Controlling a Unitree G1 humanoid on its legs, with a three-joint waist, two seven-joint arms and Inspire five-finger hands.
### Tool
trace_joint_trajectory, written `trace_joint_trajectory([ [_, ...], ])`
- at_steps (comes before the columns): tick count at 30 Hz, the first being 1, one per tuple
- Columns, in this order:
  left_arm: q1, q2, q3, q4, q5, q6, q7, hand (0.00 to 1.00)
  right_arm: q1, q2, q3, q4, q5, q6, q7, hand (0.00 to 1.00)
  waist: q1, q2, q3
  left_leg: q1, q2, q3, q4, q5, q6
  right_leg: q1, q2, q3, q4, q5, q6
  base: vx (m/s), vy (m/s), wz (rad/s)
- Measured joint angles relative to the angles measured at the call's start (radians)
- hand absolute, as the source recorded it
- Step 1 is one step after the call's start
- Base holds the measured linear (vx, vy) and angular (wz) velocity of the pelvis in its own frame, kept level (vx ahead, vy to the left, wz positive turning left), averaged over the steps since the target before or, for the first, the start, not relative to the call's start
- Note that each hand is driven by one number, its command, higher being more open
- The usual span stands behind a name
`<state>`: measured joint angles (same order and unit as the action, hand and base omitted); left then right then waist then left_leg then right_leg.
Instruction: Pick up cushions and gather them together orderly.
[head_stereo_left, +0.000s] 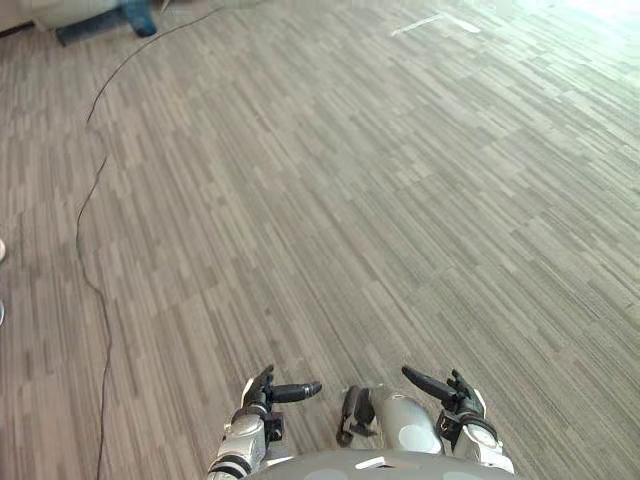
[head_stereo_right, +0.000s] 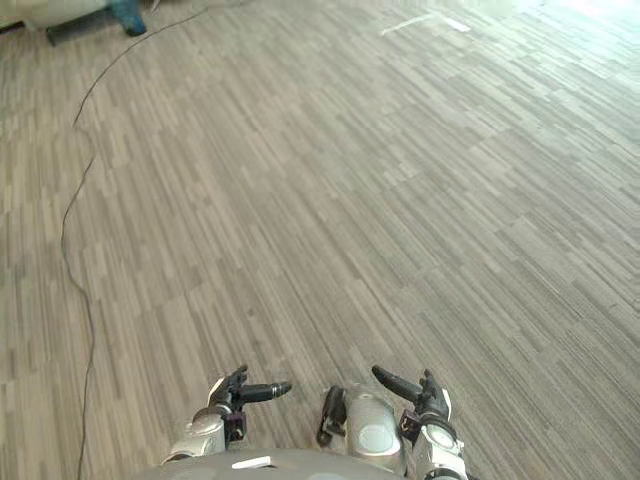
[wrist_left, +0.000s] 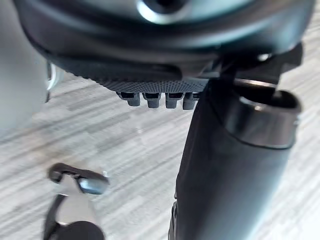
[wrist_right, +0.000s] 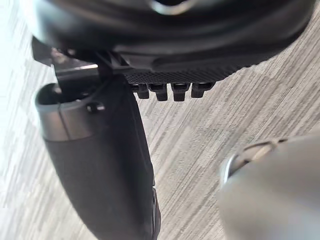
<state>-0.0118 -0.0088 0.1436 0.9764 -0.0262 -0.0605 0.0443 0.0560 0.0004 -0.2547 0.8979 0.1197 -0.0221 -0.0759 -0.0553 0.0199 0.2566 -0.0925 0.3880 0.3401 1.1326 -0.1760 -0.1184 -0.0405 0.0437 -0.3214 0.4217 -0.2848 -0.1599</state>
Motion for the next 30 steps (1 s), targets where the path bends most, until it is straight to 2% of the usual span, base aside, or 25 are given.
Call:
trace_joint_trajectory([
  [1, 0.002, 0.000, 0.000, -0.009, -0.002, -0.004, 0.000, 1.00, 0.001, 0.000, 0.003, 0.000, 0.000, 0.000, 0.000, 1.00, 0.001, -0.005, 0.003, -0.026, -0.002, 0.002, -0.016, -0.011, 0.005, 0.015, 0.007, 0.014, -0.013, 0.000, 0.000, 0.33, 0.033, -0.89],
  [2, 0.015, -0.002, -0.002, -0.040, -0.003, -0.026, -0.002, 1.00, 0.008, -0.001, 0.005, 0.001, 0.000, 0.001, -0.002, 1.00, 0.011, -0.005, 0.003, -0.093, -0.015, 0.013, -0.105, -0.040, 0.023, 0.063, 0.021, 0.057, -0.050, -0.003, 0.006, 0.36, 0.082, -1.07],
  [4, 0.026, -0.008, 0.000, -0.067, -0.003, -0.044, -0.002, 1.00, 0.016, -0.002, 0.010, 0.001, 0.000, 0.005, -0.007, 1.00, 0.026, -0.009, 0.000, -0.155, -0.072, -0.002, -0.346, -0.055, 0.028, 0.119, 0.025, 0.136, -0.094, -0.011, 0.023, 0.38, 0.113, -1.17],
  [6, 0.025, -0.025, 0.001, -0.084, -0.004, -0.059, -0.001, 1.00, 0.017, -0.001, 0.009, 0.011, -0.001, 0.005, -0.013, 1.00, 0.043, -0.012, -0.005, -0.195, -0.138, -0.064, -0.632, -0.028, -0.014, 0.154, 0.019, 0.218, -0.115, -0.022, 0.065, 0.37, 0.148, -1.07],
  [7, 0.023, -0.032, -0.002, -0.081, -0.004, -0.061, 0.000, 1.00, 0.017, -0.005, 0.009, 0.026, -0.002, 0.003, -0.014, 1.00, 0.047, -0.011, -0.011, -0.202, -0.161, -0.088, -0.749, -0.001, -0.023, 0.175, 0.019, 0.251, -0.130, -0.038, 0.081, 0.46, 0.220, -0.95],
  [8, 0.022, -0.033, -0.002, -0.079, -0.004, -0.062, 0.000, 1.00, 0.017, -0.006, 0.009, 0.036, -0.001, 0.004, -0.015, 1.00, 0.047, -0.014, -0.016, -0.206, -0.173, -0.091, -0.790, 0.033, -0.006, 0.191, 0.015, 0.271, -0.135, -0.051, 0.091, 0.50, 0.239, -1.02],
  [9, 0.023, -0.026, -0.001, -0.079, -0.004, -0.059, 0.000, 1.00, 0.026, 0.002, 0.010, 0.046, -0.004, 0.009, -0.017, 1.00, 0.056, -0.030, -0.043, -0.200, -0.206, -0.117, -0.781, 0.125, 0.043, 0.219, -0.007, 0.318, -0.136, -0.075, 0.113, 0.61, 0.242, -0.83],
  [10, 0.023, -0.021, -0.001, -0.068, -0.004, -0.055, 0.001, 1.00, 0.035, 0.007, 0.009, 0.044, -0.005, 0.007, -0.018, 1.00, 0.052, -0.038, -0.060, -0.199, -0.219, -0.120, -0.772, 0.162, 0.072, 0.223, -0.019, 0.334, -0.133, -0.079, 0.122, 0.67, 0.234, -0.81],
  [11, 0.015, -0.016, -0.002, -0.051, -0.004, -0.044, 0.002, 1.00, 0.042, 0.012, 0.008, 0.047, -0.006, 0.006, -0.019, 1.00, 0.048, -0.066, -0.074, -0.194, -0.229, -0.111, -0.732, 0.150, 0.076, 0.215, -0.049, 0.348, -0.098, -0.093, 0.147, 0.81, 0.260, -0.47],
  [12, 0.005, -0.005, -0.003, -0.042, -0.004, -0.039, 0.003, 1.00, 0.044, 0.023, 0.006, 0.052, -0.010, 0.007, -0.017, 1.00, 0.050, -0.090, -0.076, -0.187, -0.242, -0.086, -0.698, 0.118, 0.103, 0.193, -0.076, 0.352, -0.029, -0.091, 0.163, 0.77, 0.260, -0.50],
  [13, -0.007, 0.014, -0.010, -0.016, -0.005, -0.037, 0.010, 1.00, 0.044, 0.035, 0.000, 0.053, -0.012, 0.008, -0.013, 1.00, 0.049, -0.111, -0.079, -0.137, -0.256, -0.048, -0.685, 0.066, 0.106, 0.132, -0.108, 0.334, 0.163, -0.052, 0.219, 0.62, 0.216, -0.49],
  [14, -0.009, 0.025, -0.015, 0.001, -0.005, -0.029, 0.015, 1.00, 0.038, 0.037, 0.001, 0.052, -0.018, 0.008, -0.012, 1.00, 0.048, -0.116, -0.076, -0.082, -0.264, -0.029, -0.701, 0.034, 0.106, 0.075, -0.134, 0.304, 0.317, 0.022, 0.237, 0.61, 0.217, -0.48],
  [15, -0.013, 0.033, -0.019, 0.023, -0.005, -0.019, 0.019, 1.00, 0.034, 0.035, 0.001, 0.048, -0.019, 0.004, -0.008, 1.00, 0.039, -0.105, -0.069, -0.001, -0.272, -0.019, -0.742, 0.001, 0.108, 0.000, -0.175, 0.261, 0.512, 0.157, 0.227, 0.59, 0.186, -0.35],
  [16, -0.009, 0.041, -0.026, 0.035, -0.004, -0.013, 0.025, 1.00, 0.033, 0.033, 0.005, 0.030, -0.020, -0.009, -0.002, 1.00, 0.028, -0.096, -0.062, 0.085, -0.273, -0.019, -0.783, -0.035, 0.097, -0.068, -0.202, 0.215, 0.654, 0.120, 0.207, 0.58, 0.163, -0.22],
  [18, -0.005, 0.062, -0.062, 0.048, -0.002, -0.011, 0.033, 1.00, 0.033, 0.025, 0.013, 0.013, -0.021, -0.022, 0.004, 1.00, 0.017, -0.088, -0.060, 0.176, -0.267, -0.019, -0.852, -0.044, 0.089, -0.162, -0.209, 0.156, 0.694, 0.059, 0.180, 0.60, 0.057, 0.01],
  [19, -0.013, 0.065, -0.063, 0.064, -0.002, -0.009, 0.035, 1.00, 0.023, 0.013, 0.013, 0.010, -0.021, -0.030, 0.005, 1.00, 0.002, -0.070, -0.048, 0.243, -0.248, -0.012, -0.902, -0.042, 0.086, -0.220, -0.192, 0.103, 0.634, 0.012, 0.153, 0.65, -0.024, 0.12],
  [21, -0.014, 0.067, -0.069, 0.081, -0.001, -0.003, 0.035, 1.00, 0.006, -0.002, 0.012, 0.007, -0.019, -0.035, 0.005, 1.00, -0.010, -0.052, -0.038, 0.307, -0.220, 0.014, -0.938, -0.042, 0.086, -0.296, -0.177, 0.043, 0.480, -0.008, 0.146, 0.55, -0.077, 0.00],
  [22, -0.014, 0.073, -0.088, 0.088, -0.001, -0.003, 0.035, 1.00, 0.000, -0.006, 0.012, 0.006, -0.020, -0.038, 0.004, 1.00, -0.012, -0.054, -0.036, 0.335, -0.216, 0.027, -0.955, -0.042, 0.086, -0.330, -0.179, 0.021, 0.365, 0.006, 0.155, 0.59, -0.137, -0.04],
  [24, -0.013, 0.077, -0.103, 0.092, 0.002, -0.003, 0.033, 1.00, 0.001, -0.007, 0.009, 0.004, -0.019, -0.035, 0.002, 1.00, -0.014, -0.073, -0.032, 0.396, -0.229, 0.046, -0.999, -0.048, 0.074, -0.344, -0.191, -0.009, 0.099, 0.095, 0.187, 0.65, -0.185, 0.01],
  [25, -0.016, 0.066, -0.106, 0.111, 0.018, -0.002, 0.032, 1.00, -0.010, -0.015, 0.000, 0.023, -0.018, -0.029, 0.003, 1.00, -0.018, -0.066, -0.023, 0.454, -0.223, 0.067, -1.030, -0.053, 0.053, -0.314, -0.167, -0.033, 0.037, 0.259, 0.069, 0.59, -0.156, -0.23],
  [26, -0.017, 0.050, -0.115, 0.115, 0.031, -0.002, 0.025, 1.00, -0.025, -0.022, -0.004, 0.030, -0.022, -0.030, -0.001, 1.00, -0.020, -0.048, -0.021, 0.459, -0.247, 0.053, -1.053, -0.024, 0.034, -0.334, -0.152, -0.015, 0.094, 0.189, 0.086, 0.48, -0.120, -0.26],
  [27, -0.017, 0.050, -0.117, 0.115, 0.031, -0.002, 0.025, 1.00, -0.025, -0.021, -0.005, 0.030, -0.022, -0.030, -0.001, 1.00, -0.021, -0.048, -0.020, 0.459, -0.249, 0.052, -1.054, -0.020, 0.035, -0.335, -0.153, -0.014, 0.098, 0.186, 0.087, 0.52, -0.135, -0.23],
  [28, -0.009, 0.036, -0.122, 0.115, 0.039, -0.001, 0.013, 1.00, -0.018, -0.012, -0.042, 0.030, -0.019, -0.022, 0.001, 1.00, -0.048, -0.057, -0.021, 0.506, -0.259, 0.098, -1.050, 0.055, -0.015, -0.324, -0.163, -0.002, 0.197, 0.083, 0.060, 0.41, -0.133, -0.01],
  [29, -0.009, 0.036, -0.122, 0.115, 0.039, -0.001, 0.013, 1.00, -0.017, -0.012, -0.042, 0.030, -0.019, -0.022, 0.001, 1.00, -0.048, -0.057, -0.021, 0.506, -0.258, 0.098, -1.050, 0.055, -0.016, -0.324, -0.163, -0.002, 0.198, 0.082, 0.060, 0.41, -0.182, -0.11],
  [30, -0.006, 0.026, -0.121, 0.114, 0.045, -0.002, 0.012, 1.00, -0.007, -0.010, -0.042, 0.022, -0.019, -0.018, 0.000, 1.00, -0.051, -0.054, -0.025, 0.492, -0.232, 0.071, -0.956, 0.065, -0.035, -0.298, -0.152, 0.001, 0.209, 0.041, 0.063, 0.39, -0.220, -0.19],
])
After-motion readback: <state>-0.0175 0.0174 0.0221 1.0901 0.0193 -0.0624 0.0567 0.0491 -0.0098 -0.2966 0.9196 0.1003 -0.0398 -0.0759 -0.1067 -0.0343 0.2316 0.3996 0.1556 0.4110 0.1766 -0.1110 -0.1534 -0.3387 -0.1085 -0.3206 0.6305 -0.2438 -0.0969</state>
